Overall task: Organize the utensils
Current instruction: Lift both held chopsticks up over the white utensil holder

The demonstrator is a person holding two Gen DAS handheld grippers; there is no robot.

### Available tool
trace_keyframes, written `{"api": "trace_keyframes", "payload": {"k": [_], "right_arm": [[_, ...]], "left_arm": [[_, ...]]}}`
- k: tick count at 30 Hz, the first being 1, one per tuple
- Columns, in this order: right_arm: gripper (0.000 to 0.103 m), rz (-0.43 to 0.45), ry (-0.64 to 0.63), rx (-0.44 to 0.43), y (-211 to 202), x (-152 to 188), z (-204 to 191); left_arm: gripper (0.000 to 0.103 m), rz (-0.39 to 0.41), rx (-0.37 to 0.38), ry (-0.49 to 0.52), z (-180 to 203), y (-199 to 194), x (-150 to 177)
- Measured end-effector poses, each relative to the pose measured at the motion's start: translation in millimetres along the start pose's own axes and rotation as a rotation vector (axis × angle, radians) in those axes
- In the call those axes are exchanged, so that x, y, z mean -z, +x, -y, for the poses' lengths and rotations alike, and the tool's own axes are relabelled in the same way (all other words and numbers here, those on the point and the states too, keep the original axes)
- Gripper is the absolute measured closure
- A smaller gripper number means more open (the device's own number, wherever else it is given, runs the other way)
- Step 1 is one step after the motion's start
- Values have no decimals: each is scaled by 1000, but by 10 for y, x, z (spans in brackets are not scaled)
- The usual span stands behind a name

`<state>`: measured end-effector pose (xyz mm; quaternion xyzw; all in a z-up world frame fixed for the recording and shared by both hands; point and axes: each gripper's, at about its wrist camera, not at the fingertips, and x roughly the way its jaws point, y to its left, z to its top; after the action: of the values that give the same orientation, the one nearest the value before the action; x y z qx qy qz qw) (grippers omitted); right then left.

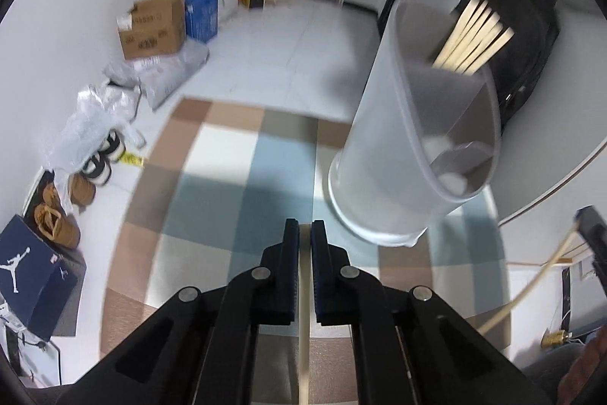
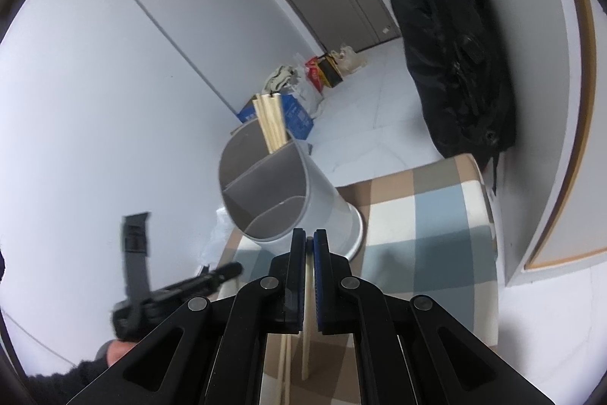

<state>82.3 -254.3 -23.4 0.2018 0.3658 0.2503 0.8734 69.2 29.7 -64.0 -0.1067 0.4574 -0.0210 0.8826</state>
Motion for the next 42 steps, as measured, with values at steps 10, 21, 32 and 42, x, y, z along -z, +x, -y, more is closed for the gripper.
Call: {"api": "trace_keyframes", "payload": {"k": [10,21,32,42], "right_arm": [[100,46,-56,-8,-128,27,-234],[100,83,-125,-10,-285,-83,-506],[100,120,-191,-26,-362,-371,-856],[100,148,-241,-29,-348,-738,-1069]], "left_arm": [[101,111,63,-7,16,-335,-102],[101,201,119,48,56,-698,-209],[101,226,134,159,289,-1010,-412],[101,260,163,172,342,-1218,-682]]}}
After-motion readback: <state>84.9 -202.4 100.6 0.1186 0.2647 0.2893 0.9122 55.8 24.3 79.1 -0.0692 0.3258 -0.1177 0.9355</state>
